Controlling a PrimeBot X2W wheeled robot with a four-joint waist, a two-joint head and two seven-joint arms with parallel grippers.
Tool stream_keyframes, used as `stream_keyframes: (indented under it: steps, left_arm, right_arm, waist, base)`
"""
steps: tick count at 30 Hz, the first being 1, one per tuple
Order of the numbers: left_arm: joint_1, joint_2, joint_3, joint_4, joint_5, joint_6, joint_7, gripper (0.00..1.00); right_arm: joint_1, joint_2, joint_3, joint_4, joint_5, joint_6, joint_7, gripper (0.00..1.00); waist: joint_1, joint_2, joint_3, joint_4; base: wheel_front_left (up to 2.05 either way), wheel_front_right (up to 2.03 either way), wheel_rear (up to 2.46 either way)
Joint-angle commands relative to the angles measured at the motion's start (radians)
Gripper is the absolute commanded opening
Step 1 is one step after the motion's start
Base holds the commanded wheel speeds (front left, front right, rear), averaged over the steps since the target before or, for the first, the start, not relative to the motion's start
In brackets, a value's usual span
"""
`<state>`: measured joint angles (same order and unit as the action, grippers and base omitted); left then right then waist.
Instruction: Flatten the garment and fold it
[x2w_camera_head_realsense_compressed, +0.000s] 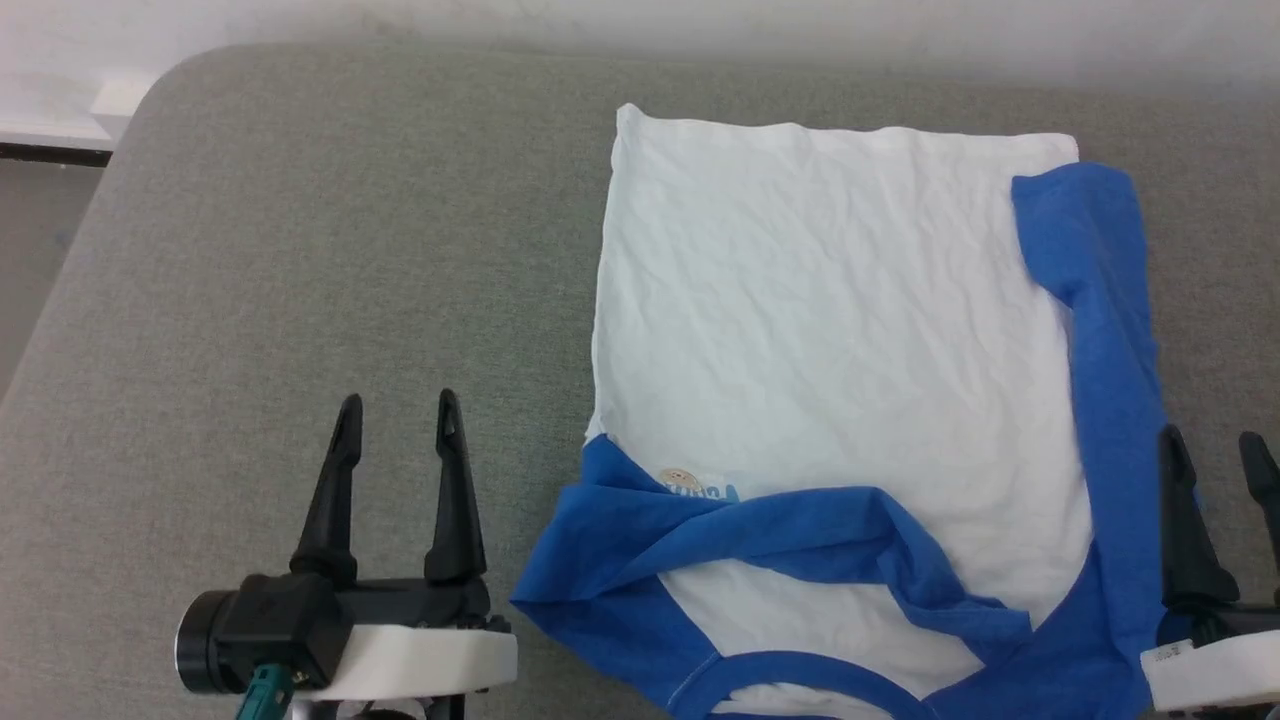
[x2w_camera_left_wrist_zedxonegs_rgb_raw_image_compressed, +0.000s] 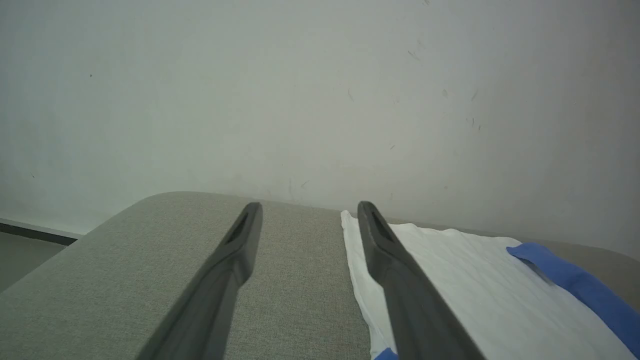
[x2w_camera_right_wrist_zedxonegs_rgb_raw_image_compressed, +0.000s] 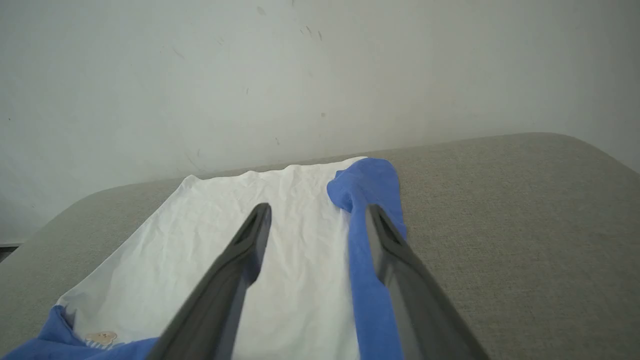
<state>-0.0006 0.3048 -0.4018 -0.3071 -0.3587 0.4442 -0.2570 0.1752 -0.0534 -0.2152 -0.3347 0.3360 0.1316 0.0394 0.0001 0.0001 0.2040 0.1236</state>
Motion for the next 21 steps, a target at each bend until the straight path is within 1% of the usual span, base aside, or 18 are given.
stream_keyframes:
  steps: [1,3,4,7,9,12,16,19,21]
  left_arm:
    - [0.013,-0.013,0.022,0.008,0.021,-0.019,-0.005,1.0]
    - [0.02,-0.023,0.039,0.018,0.041,-0.039,-0.005,1.0]
    - [0.02,-0.023,0.039,0.018,0.041,-0.039,-0.005,1.0]
    - [0.023,-0.038,0.064,0.022,0.064,-0.059,-0.005,1.0]
    - [0.022,-0.046,0.077,0.022,0.077,-0.071,-0.005,1.0]
    - [0.016,-0.063,0.088,0.022,0.094,-0.086,-0.005,1.0]
    - [0.001,-0.092,0.092,0.018,0.121,-0.101,-0.005,1.0]
    - [-0.013,-0.109,0.093,0.013,0.145,-0.109,-0.005,1.0]
    - [-0.024,-0.119,0.095,0.007,0.161,-0.113,-0.005,1.0]
  right_arm:
    - [-0.001,0.003,0.006,0.01,0.004,-0.001,-0.012,1.0]
    - [-0.015,0.003,0.003,0.017,-0.004,-0.001,-0.013,1.0]
    - [-0.015,0.003,0.003,0.017,-0.004,-0.001,-0.013,1.0]
    - [-0.06,0.0,-0.006,0.01,-0.028,-0.001,-0.002,1.0]
    - [-0.107,-0.026,-0.006,-0.003,-0.024,-0.001,0.017,1.0]
    - [-0.2,-0.099,-0.006,-0.024,0.013,-0.001,0.073,1.0]
    - [-0.373,-0.248,-0.009,-0.036,0.079,-0.001,0.185,1.0]
    - [-0.525,-0.342,0.001,-0.002,0.137,-0.001,0.287,1.0]
    - [-0.624,-0.389,0.016,0.046,0.176,-0.001,0.361,1.0]
  waist:
    - [-0.0001,-0.0001,0.008,-0.006]
    - [-0.0001,-0.0001,0.016,-0.012]
    - [-0.0001,-0.0001,0.016,-0.012]
    - [-0.0001,-0.0001,0.031,-0.018]
    - [-0.0001,-0.0001,0.044,-0.021]
    - [-0.0001,-0.0001,0.068,-0.023]
    - [-0.0001,-0.0001,0.115,-0.018]
    - [-0.0001,-0.0001,0.158,-0.008]
    - [-0.0001,-0.0001,0.187,0.001]
  base:
    - [0.0,0.0,0.0]
    - [0.0,0.0,0.0]
    - [0.0,0.0,0.0]
    - [0.0,0.0,0.0]
    - [0.0,0.0,0.0]
    - [0.0,0.0,0.0]
    - [0.0,0.0,0.0]
    - [0.0,0.0,0.0]
    - [0.0,0.0,0.0]
